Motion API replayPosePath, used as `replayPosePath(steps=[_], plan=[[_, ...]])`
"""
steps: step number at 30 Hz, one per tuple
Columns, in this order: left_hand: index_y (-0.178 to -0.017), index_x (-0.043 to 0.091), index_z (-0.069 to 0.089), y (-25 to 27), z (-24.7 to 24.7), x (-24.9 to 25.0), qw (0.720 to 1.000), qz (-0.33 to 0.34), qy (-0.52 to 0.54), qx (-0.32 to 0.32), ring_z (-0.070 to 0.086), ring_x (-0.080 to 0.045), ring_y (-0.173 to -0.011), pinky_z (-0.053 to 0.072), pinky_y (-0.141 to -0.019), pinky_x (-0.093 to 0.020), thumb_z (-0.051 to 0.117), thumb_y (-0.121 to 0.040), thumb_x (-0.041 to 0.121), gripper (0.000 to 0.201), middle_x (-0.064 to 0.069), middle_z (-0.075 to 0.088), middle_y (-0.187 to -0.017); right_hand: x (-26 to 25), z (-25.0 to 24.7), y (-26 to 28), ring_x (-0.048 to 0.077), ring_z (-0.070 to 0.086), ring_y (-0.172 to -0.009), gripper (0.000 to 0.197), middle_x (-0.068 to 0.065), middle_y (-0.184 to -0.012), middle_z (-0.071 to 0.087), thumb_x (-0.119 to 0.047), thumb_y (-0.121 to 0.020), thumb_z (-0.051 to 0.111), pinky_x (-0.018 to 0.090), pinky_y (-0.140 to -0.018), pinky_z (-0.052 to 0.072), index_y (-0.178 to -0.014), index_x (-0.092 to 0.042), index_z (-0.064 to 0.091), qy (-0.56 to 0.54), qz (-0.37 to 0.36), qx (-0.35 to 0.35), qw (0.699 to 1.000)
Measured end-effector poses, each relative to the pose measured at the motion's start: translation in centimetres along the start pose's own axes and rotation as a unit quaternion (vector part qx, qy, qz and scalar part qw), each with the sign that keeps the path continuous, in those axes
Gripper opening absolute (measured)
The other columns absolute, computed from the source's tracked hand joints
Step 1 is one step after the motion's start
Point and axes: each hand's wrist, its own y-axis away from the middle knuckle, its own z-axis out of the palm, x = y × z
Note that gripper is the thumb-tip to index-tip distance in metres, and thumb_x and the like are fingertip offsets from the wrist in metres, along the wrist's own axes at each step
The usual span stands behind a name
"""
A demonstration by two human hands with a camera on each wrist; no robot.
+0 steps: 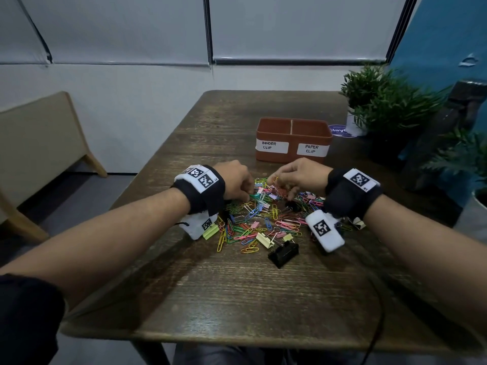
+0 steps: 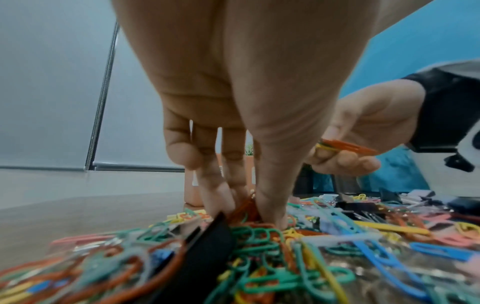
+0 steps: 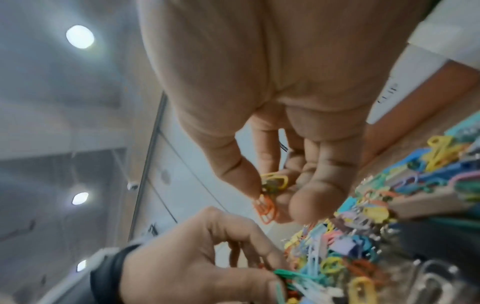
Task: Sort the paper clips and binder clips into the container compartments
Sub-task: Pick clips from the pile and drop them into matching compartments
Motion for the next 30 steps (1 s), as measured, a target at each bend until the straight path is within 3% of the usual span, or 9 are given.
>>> replayPosePath(steps=[5,8,11,14,20,24,25,28,30], plan=[[-0.092,0.022,0.070,0.1,-0.2,-0.7,0.995,0.007,0.071,0.072,0.059,-0.009,-0.073,0.049,-0.070,-0.026,0.070,-0.087,0.027,0.007,0.013,0.063,-0.075,0.6,0.1,-1.1,0.012,0.053,-0.053,0.017,0.006,-0.077,0.052,-0.002,-0.095,0.042,0.020,-0.042,0.033,-0.091,-0.006,0.059,-0.201,0.106,0.024,0.973],[-0.095,0.022,0.068,0.2,-0.9,-1.6,0.984,-0.019,0.149,0.090,0.059,-0.006,-0.074,0.045,-0.068,-0.020,0.069,-0.089,0.030,0.010,0.012,0.064,-0.079,0.7,0.1,-1.6,0.013,0.043,-0.055,0.019,0.006,-0.073,0.050,-0.004,-0.091,0.034,0.020,-0.038,0.030,-0.088,-0.009,0.053,-0.260,0.138,0.018,0.955],[-0.095,0.024,0.066,0.2,-1.4,-3.0,0.961,-0.027,0.256,0.097,0.066,-0.011,-0.077,0.053,-0.076,-0.026,0.070,-0.088,0.029,0.010,0.004,0.071,-0.084,0.6,0.4,-2.0,0.013,0.038,-0.048,0.018,0.006,-0.066,0.047,-0.008,-0.085,0.030,0.018,-0.040,0.026,-0.080,-0.010,0.047,-0.287,0.143,0.019,0.947],[-0.104,0.020,0.064,0.6,-1.7,-3.8,0.928,-0.029,0.357,0.102,0.068,-0.015,-0.076,0.056,-0.072,-0.028,0.068,-0.090,0.020,0.015,-0.002,0.071,-0.087,0.3,0.8,-2.2,0.013,0.034,-0.043,0.015,0.004,-0.061,0.044,-0.017,-0.081,0.030,0.018,-0.044,0.019,-0.075,-0.013,0.044,-0.293,0.144,0.000,0.945],[-0.135,0.014,0.048,1.1,-1.9,-4.9,0.873,-0.032,0.471,0.122,0.067,-0.007,-0.070,0.053,-0.064,-0.019,0.061,-0.093,0.009,0.044,0.000,0.068,-0.086,-1.0,1.7,-3.1,0.009,0.025,-0.032,0.046,-0.006,-0.045,0.033,-0.047,-0.097,0.042,0.014,-0.035,0.016,-0.058,-0.023,0.036,-0.227,0.167,0.008,0.960],[-0.127,0.006,0.055,0.9,-2.0,-5.0,0.790,-0.046,0.591,0.158,0.060,-0.003,-0.068,0.051,-0.062,-0.017,0.048,-0.101,0.011,0.028,0.001,0.061,-0.087,-1.8,2.3,-4.8,0.007,0.024,-0.027,0.052,-0.008,-0.038,0.028,-0.047,-0.102,0.042,0.012,-0.035,0.017,-0.057,-0.024,0.031,-0.200,0.151,0.014,0.968],[-0.122,0.007,0.058,0.9,-2.2,-5.2,0.751,-0.056,0.640,0.150,0.057,-0.006,-0.067,0.049,-0.060,-0.018,0.044,-0.102,0.012,0.024,0.001,0.058,-0.083,-2.0,2.4,-5.3,0.006,0.024,-0.026,0.052,-0.009,-0.038,0.029,-0.047,-0.103,0.041,0.012,-0.034,0.018,-0.058,-0.023,0.032,-0.202,0.149,0.015,0.968],[-0.111,0.007,0.060,1.0,-2.5,-5.7,0.593,-0.110,0.794,0.079,0.048,-0.008,-0.055,0.041,-0.048,-0.018,0.033,-0.102,0.013,0.028,0.000,0.051,-0.068,-2.3,2.3,-6.7,0.006,0.022,-0.026,0.050,-0.008,-0.037,0.029,-0.046,-0.104,0.040,0.014,-0.034,0.024,-0.061,-0.020,0.037,-0.208,0.154,0.027,0.966],[-0.107,0.006,0.060,1.1,-2.3,-6.0,0.524,-0.131,0.840,0.056,0.042,-0.007,-0.049,0.035,-0.043,-0.018,0.033,-0.094,0.011,0.031,0.002,0.047,-0.064,-2.4,2.2,-7.7,0.006,0.023,-0.027,0.049,-0.008,-0.037,0.030,-0.044,-0.104,0.040,0.014,-0.033,0.026,-0.062,-0.019,0.038,-0.200,0.155,0.029,0.967]])
